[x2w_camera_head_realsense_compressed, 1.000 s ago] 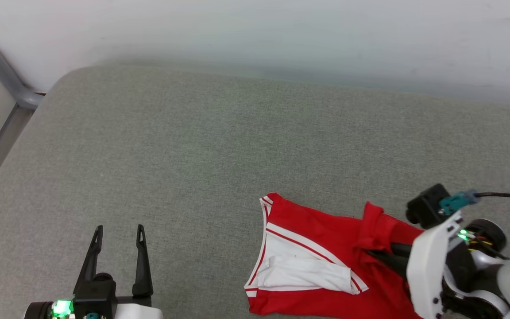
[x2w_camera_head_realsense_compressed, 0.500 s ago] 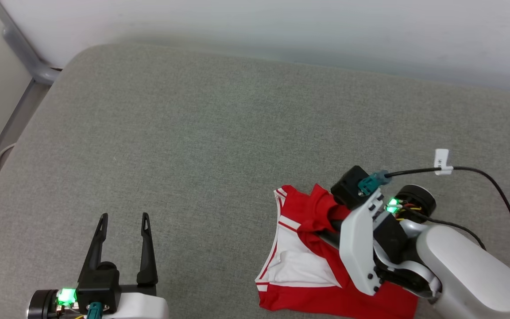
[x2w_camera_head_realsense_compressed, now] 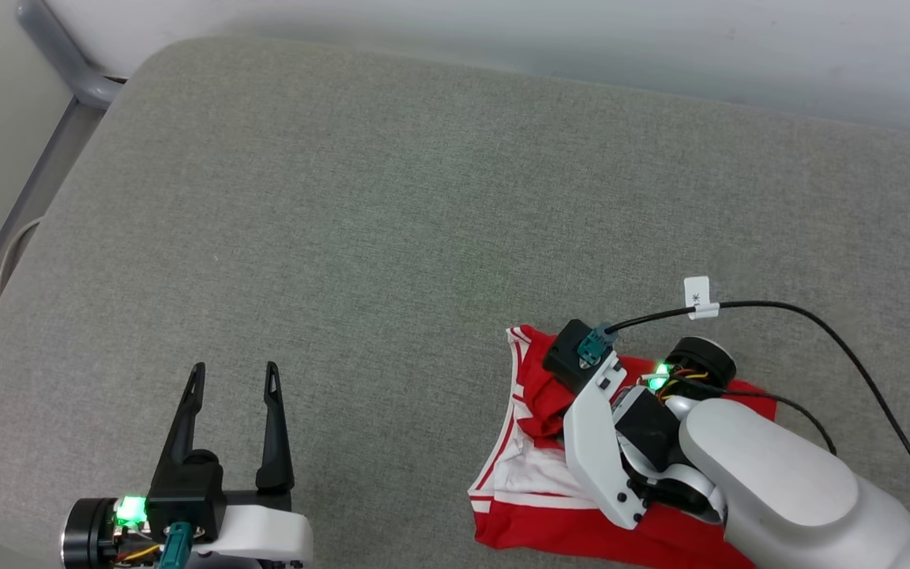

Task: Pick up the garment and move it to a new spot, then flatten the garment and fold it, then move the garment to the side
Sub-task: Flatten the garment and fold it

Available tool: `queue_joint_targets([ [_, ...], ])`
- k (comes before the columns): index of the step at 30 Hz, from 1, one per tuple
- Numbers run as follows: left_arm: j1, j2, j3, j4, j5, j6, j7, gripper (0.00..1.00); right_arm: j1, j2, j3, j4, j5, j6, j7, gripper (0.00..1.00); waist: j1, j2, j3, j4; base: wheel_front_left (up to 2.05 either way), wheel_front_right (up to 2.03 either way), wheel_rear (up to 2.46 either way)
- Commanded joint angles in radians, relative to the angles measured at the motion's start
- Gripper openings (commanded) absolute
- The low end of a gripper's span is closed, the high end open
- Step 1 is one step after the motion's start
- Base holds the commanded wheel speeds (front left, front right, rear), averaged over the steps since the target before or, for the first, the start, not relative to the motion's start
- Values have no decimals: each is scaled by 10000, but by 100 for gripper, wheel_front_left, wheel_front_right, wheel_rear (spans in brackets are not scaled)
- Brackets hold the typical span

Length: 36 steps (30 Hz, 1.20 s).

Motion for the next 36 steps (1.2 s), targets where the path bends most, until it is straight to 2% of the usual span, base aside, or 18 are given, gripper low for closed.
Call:
queue_joint_targets([
  [1, -117, -11, 31, 35, -2, -5, -24, 100, 28, -7, 271, 311, 106, -8, 20, 0, -1, 0, -28, -8, 0, 0, 0],
  [5, 27, 35, 97, 94, 15, -24, -24, 100, 65, 40, 548, 573, 423, -8, -386, 0, -1, 0, -217, -120, 0, 0, 0],
  [6, 61, 55, 106, 114, 24, -25, -24, 100, 39, 65, 546, 558, 515, -8, -569, 29, -1, 0, -291, -165, 0, 0, 0],
  [8, 101, 101, 115, 148, 57, -62, -23, 100, 30, 16, 507, 421, 648, -10, -970, 100, -1, 0, -448, -246, 0, 0, 0],
  [16, 488, 221, 145, 186, 96, -24, -23, 100, 512, -801, -359, -814, 716, -10, -2687, 100, -1, 0, -1185, -738, 0, 0, 0],
  [23, 852, 337, 141, 172, 131, 33, -23, 100, 1585, -1191, -2654, -1123, -677, -10, -4598, 100, -1, 0, -1623, -1266, 0, 0, 0],
  [28, 1021, 415, 127, 111, 143, 47, -23, 100, 2695, -694, -4925, -1082, -2205, -10, -5924, 100, -1, 0, -1852, -1621, 0, 0, 0],
  [32, 1074, 456, 124, 70, 125, 75, -23, 100, 3691, 86, -6821, -1277, -3343, -10, -6767, 100, -1, 0, -1998, -1832, 0, 0, 0],
  [36, 1120, 486, 90, -12, 117, 71, -23, 100, 4664, 860, -8249, -1691, -4251, -10, -7393, 100, -1, 0, -2122, -1978, 0, 0, 0],
])
